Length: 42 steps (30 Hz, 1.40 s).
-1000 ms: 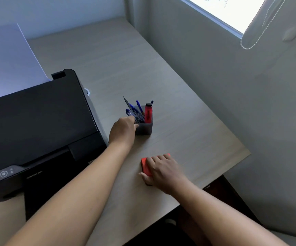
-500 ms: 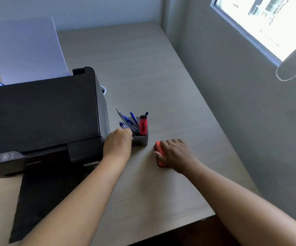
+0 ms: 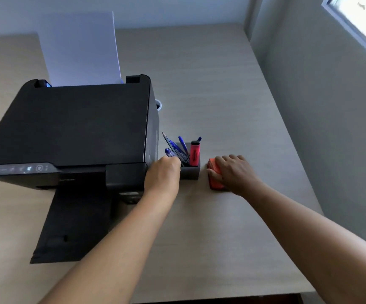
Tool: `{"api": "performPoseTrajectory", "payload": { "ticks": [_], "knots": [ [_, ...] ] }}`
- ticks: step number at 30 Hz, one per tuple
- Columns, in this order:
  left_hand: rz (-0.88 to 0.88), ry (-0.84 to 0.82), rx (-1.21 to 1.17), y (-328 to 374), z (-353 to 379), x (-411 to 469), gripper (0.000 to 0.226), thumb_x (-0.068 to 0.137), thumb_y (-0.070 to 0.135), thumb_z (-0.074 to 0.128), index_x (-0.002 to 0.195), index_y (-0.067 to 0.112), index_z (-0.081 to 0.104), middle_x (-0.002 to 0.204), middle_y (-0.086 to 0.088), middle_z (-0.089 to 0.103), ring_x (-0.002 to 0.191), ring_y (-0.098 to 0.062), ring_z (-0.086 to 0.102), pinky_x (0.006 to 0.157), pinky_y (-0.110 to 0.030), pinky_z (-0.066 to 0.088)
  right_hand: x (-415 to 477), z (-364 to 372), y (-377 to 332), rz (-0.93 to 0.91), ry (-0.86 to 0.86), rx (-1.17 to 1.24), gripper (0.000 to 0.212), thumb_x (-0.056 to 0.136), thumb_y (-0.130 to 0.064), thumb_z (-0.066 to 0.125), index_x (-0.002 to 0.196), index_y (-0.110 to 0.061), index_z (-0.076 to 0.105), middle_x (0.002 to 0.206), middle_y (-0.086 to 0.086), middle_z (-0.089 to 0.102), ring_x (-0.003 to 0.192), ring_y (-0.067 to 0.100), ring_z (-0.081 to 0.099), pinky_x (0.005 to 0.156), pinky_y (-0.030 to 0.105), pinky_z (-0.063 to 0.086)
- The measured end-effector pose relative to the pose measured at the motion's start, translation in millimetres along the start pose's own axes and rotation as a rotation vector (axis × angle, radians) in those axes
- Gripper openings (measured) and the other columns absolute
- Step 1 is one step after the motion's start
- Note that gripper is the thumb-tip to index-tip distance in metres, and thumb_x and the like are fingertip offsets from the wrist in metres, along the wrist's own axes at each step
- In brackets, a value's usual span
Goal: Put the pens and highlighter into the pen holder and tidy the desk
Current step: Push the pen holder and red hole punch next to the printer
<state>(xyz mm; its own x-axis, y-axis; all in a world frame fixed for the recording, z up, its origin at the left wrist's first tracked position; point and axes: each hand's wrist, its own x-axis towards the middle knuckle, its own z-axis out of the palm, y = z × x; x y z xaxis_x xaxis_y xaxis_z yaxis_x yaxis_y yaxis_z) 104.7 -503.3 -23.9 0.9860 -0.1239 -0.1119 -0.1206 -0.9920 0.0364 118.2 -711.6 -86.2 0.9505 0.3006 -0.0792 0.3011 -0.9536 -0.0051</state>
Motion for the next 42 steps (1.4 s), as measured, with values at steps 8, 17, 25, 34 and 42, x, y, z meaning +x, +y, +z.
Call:
{"api": "performPoseTrajectory", "payload": {
  "ticks": [8, 17, 25, 34, 42],
  "knots": [
    [-0.018, 0.016, -0.046, -1, 3, 6, 0.021, 0.095, 0.017, 0.057, 0.103, -0.002, 0.063, 0.099, -0.020, 0.069, 0.091, -0.039, 0.066, 0.062, -0.037, 0.041, 20, -3, 7, -0.010, -0.018, -0.020, 0.053, 0.094, -0.057, 0.033, 0.099, -0.013, 0.062, 0.099, 0.008, 0.071, 0.092, 0.029, 0.063, 0.078, 0.039, 0.047],
    [-0.019, 0.039, -0.236, -1, -22, -8, 0.034, 0.089, 0.037, 0.065, 0.098, 0.005, 0.061, 0.091, -0.014, 0.066, 0.084, -0.033, 0.064, 0.065, -0.036, 0.047, 19, -27, 10, 0.031, -0.080, 0.103, 0.080, 0.081, -0.075, 0.031, 0.126, -0.013, 0.055, 0.122, 0.008, 0.062, 0.112, 0.028, 0.056, 0.093, 0.040, 0.045],
    [0.100, 0.430, -0.361, -68, -72, -16, 0.022, 0.090, 0.030, 0.060, 0.093, 0.011, 0.070, 0.083, -0.003, 0.068, 0.085, -0.022, 0.059, 0.061, -0.033, 0.049, 14, -120, 17, 0.074, 0.107, 0.258, 0.086, 0.077, -0.068, 0.059, 0.140, -0.012, 0.047, 0.133, 0.008, 0.056, 0.124, 0.028, 0.050, 0.103, 0.044, 0.042],
    [-0.027, 0.281, -0.230, -203, -79, -7, 0.059, 0.093, 0.045, 0.050, 0.142, 0.014, 0.046, 0.153, -0.006, 0.041, 0.143, -0.027, 0.030, 0.117, -0.041, 0.028, 53, -159, -124, -0.003, 0.279, 0.340, 0.064, 0.090, -0.049, 0.057, 0.139, -0.010, 0.047, 0.135, 0.008, 0.055, 0.126, 0.028, 0.049, 0.100, 0.041, 0.041],
    [-0.049, 0.121, -0.083, -307, -70, -7, 0.071, 0.094, 0.056, 0.034, 0.151, 0.014, 0.026, 0.162, -0.006, 0.019, 0.149, -0.027, 0.015, 0.121, -0.047, 0.015, 85, -130, -246, 0.102, 0.191, 0.313, 0.064, 0.095, -0.046, 0.044, 0.148, -0.010, 0.033, 0.153, 0.005, 0.039, 0.145, 0.025, 0.027, 0.119, 0.043, 0.023]
  ]
}}
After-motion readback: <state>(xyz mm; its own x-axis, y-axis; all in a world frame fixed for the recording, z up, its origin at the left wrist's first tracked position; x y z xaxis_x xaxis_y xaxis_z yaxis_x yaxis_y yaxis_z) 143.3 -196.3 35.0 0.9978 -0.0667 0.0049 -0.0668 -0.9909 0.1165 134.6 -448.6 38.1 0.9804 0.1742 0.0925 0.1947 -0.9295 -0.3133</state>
